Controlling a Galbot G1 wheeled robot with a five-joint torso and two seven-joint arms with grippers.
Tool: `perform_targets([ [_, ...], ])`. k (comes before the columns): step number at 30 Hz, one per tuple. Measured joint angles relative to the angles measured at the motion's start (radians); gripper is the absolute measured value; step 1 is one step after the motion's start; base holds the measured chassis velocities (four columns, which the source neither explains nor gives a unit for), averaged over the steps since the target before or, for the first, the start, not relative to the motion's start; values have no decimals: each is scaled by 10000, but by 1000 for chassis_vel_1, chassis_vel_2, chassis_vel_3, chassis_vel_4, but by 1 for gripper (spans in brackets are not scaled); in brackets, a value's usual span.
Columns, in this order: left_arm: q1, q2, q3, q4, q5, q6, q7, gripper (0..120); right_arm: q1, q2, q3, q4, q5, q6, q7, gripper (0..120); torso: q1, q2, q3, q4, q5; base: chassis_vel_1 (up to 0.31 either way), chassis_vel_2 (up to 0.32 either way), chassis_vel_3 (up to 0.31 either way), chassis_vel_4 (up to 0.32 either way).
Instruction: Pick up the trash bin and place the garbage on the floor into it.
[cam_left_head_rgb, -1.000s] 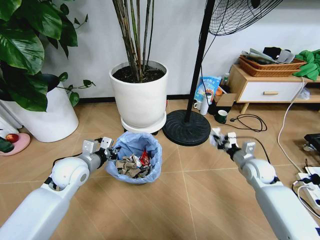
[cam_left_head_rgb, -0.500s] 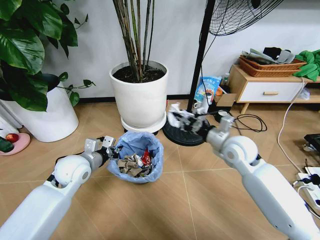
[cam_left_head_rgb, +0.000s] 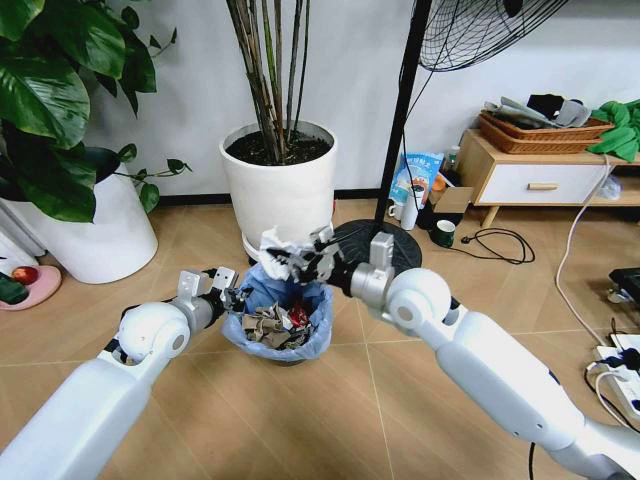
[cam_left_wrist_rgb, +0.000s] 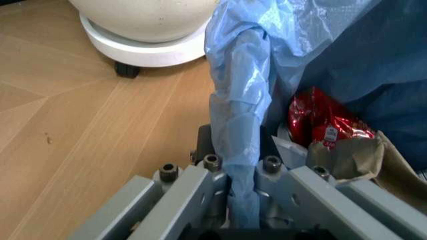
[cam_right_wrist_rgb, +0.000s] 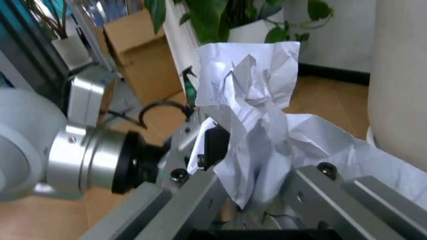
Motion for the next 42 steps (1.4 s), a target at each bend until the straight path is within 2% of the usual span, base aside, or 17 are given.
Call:
perform_targets([
  [4,5,33,-88,2,-1,-1,0,0,-116,-97,-30,-36,-280,-51,-154,0,0,0,-1,0,3,0,0,0,0],
  [6,9,17,-119,17,-2,0,5,0,-213,-175,-30,-40,-509,-59,-255,11,0,0,-1,-3,-1,0,0,0,0],
  [8,9,-1,-119,28,-2,-1,11,0,-246,-193,-30,-47,-596,-59,-276,14,0,0,0,-2,1,0,0,0,0],
  [10,9,-32,-119,29,-1,-1,16,0,-292,-228,-29,-51,-735,-40,-302,26,0,0,-1,-2,0,0,0,0,0],
  [12,10,-44,-119,29,0,0,17,0,-312,-248,-27,-51,-772,-21,-304,29,-1,0,-1,-1,0,0,0,0,0],
  [15,26,-50,-119,29,9,0,16,0,-368,-287,9,-20,-828,14,-304,42,0,0,0,-2,0,0,0,0,0],
  [16,26,-50,-119,29,9,0,16,0,-368,-287,9,-20,-828,14,-304,42,0,0,0,-2,0,0,0,0,0],
  [20,32,-49,-143,28,19,0,17,0,-395,-297,39,34,-873,50,-299,62,-1,0,-1,-2,0,0,0,0,0],
  [21,32,-49,-143,28,19,0,17,0,-395,-297,39,34,-873,50,-299,62,-1,0,-1,-2,0,0,0,0,0],
  [22,35,-48,-155,29,22,0,17,0,-395,-296,54,57,-883,57,-294,67,0,0,-1,-1,0,0,0,0,0],
  [24,48,-53,-181,44,30,0,17,0,-394,-284,130,88,-908,74,-282,77,0,0,0,-1,0,0,0,0,0],
  [26,56,-55,-193,49,32,0,16,0,-395,-283,168,112,-913,76,-269,81,-1,0,0,-1,0,0,0,0,0],
  [30,88,-84,-265,80,49,0,17,0,-512,-357,650,330,-965,126,-59,97,0,-2,-1,0,1,0,0,0,0],
  [36,175,-87,-373,73,72,0,19,0,-1001,-682,1433,677,-1161,283,507,100,0,-2,-1,0,1,0,0,0,0],
  [42,266,-60,-505,34,166,0,47,0,-2294,-914,2656,972,-1746,404,1769,100,-1,-2,-1,-3,2,0,0,0,0],
])
